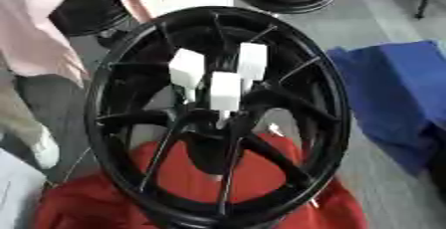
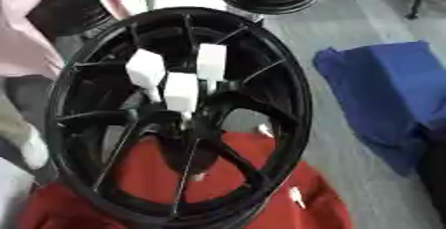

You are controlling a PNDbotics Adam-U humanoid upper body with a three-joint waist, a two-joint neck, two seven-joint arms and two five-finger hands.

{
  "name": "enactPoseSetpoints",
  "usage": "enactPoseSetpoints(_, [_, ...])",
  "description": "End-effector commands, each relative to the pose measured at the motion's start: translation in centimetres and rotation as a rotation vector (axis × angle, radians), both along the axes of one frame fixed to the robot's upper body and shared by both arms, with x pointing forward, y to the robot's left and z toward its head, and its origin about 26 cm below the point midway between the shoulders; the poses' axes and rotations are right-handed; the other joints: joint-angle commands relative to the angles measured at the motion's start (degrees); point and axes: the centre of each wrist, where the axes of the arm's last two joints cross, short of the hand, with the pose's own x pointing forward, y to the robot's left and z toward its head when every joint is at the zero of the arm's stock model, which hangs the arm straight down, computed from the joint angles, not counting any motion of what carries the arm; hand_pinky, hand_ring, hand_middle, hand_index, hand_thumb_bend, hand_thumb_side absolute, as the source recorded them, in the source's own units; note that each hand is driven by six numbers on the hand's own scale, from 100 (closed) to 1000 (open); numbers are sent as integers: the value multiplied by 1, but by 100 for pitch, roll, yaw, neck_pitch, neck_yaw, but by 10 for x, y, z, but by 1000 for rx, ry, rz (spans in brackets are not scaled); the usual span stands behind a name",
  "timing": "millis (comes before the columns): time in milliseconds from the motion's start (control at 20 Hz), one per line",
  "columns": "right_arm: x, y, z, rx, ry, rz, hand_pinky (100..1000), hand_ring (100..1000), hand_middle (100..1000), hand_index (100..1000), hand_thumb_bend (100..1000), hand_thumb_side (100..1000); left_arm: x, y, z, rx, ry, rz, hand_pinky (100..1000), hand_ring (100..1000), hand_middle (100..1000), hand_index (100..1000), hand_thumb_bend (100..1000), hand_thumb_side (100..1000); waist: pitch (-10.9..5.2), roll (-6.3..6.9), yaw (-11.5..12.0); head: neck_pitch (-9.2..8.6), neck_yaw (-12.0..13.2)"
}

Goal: Pull the pin out of the wheel hub.

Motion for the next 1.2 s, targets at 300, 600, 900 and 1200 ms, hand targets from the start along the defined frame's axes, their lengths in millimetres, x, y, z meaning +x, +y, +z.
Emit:
enactPoseSetpoints(300, [-5,5,16,-73,-27,12,916,864,818,804,100,735,-5,3,14,50,-27,-5,739,752,700,752,661,753,-82,-27,28,11,-14])
enactPoseSetpoints(600, [-3,18,13,-93,-51,36,910,867,822,807,100,710,-5,4,13,52,-25,-9,737,752,701,752,659,753,-95,-37,62,-2,-41])
enactPoseSetpoints(900, [7,54,5,-199,-34,119,906,870,827,812,133,699,-4,2,12,54,-15,-21,737,753,701,752,656,754,-107,-34,90,-11,-134])
enactPoseSetpoints(1200, [23,88,0,-262,-42,169,904,871,829,816,152,685,-3,2,11,53,-9,-27,737,753,701,751,653,756,-97,-35,124,9,-252])
